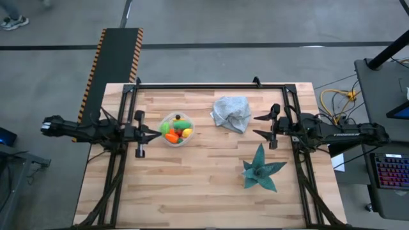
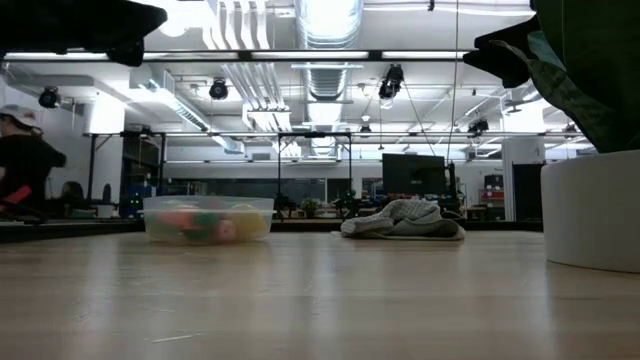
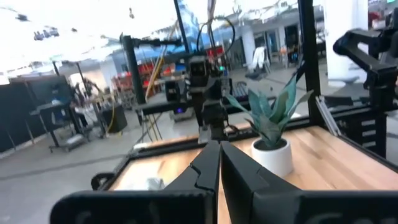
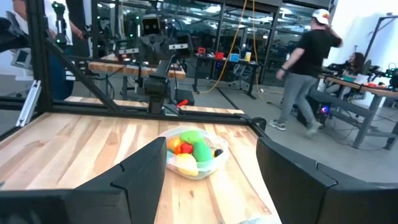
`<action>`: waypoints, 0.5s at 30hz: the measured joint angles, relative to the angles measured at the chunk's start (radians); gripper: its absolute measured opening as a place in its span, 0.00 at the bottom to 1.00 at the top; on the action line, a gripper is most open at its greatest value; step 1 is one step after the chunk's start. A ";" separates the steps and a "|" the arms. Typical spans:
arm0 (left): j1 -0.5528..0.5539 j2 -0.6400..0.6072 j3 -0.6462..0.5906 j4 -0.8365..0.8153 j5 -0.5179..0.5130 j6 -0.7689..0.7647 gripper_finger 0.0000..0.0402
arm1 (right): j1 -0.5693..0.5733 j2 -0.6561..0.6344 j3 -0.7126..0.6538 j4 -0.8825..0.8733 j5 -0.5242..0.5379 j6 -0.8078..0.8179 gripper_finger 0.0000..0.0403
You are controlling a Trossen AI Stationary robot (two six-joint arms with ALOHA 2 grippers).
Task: Pick and placing Produce into tupperware
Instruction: Return to Home Position
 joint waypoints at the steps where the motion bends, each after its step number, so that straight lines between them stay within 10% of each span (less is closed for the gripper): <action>1: 0.000 -0.018 -0.011 0.003 0.001 0.008 0.00 | 0.000 0.000 0.000 -0.006 0.000 0.000 0.60; 15: 0.000 -0.278 -0.055 -0.223 -0.028 -0.067 0.00 | 0.000 0.000 0.000 -0.030 0.001 0.008 0.60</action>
